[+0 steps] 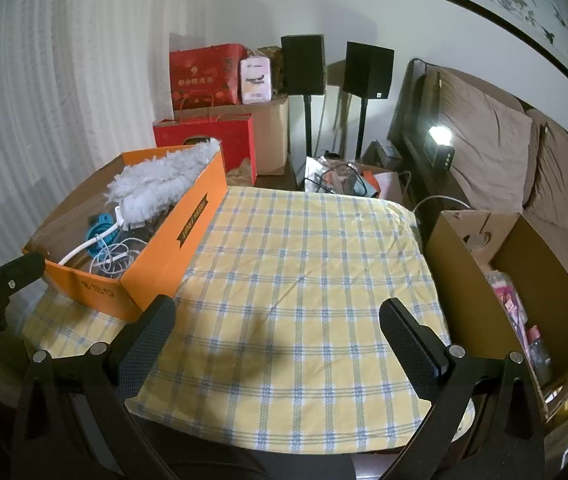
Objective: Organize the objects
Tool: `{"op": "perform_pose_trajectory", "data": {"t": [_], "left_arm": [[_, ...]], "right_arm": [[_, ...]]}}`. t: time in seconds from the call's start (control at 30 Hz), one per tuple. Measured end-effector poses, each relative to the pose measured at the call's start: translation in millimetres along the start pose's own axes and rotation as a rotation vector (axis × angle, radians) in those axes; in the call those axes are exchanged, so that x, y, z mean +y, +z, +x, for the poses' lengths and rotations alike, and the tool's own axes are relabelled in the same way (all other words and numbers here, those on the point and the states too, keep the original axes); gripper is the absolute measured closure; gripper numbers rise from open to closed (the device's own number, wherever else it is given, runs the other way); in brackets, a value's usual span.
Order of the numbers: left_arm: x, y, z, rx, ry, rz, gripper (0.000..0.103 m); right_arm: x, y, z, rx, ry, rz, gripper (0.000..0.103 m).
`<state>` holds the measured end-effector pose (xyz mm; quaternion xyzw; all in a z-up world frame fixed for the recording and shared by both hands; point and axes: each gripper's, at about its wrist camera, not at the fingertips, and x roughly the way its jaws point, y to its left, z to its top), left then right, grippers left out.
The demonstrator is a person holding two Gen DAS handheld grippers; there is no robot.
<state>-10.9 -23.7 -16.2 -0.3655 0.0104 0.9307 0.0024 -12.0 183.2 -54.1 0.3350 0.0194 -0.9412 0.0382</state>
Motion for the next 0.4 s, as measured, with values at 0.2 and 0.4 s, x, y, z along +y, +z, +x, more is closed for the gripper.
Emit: {"op": "perform_pose_trajectory", "data": {"t": [0.2,0.4], "left_arm": [[-0.1,-0.5,0.7,0.003,0.002,0.002,0.0],[0.4,-0.7,1.9,0.001,0.025,0.003,0.0]], "right_arm": [[-0.8,0.2,0.0,0.0,0.002,0.001,0.0],[-0.7,0.0,0.2,0.002,0.001,-0.001,0.0]]}}
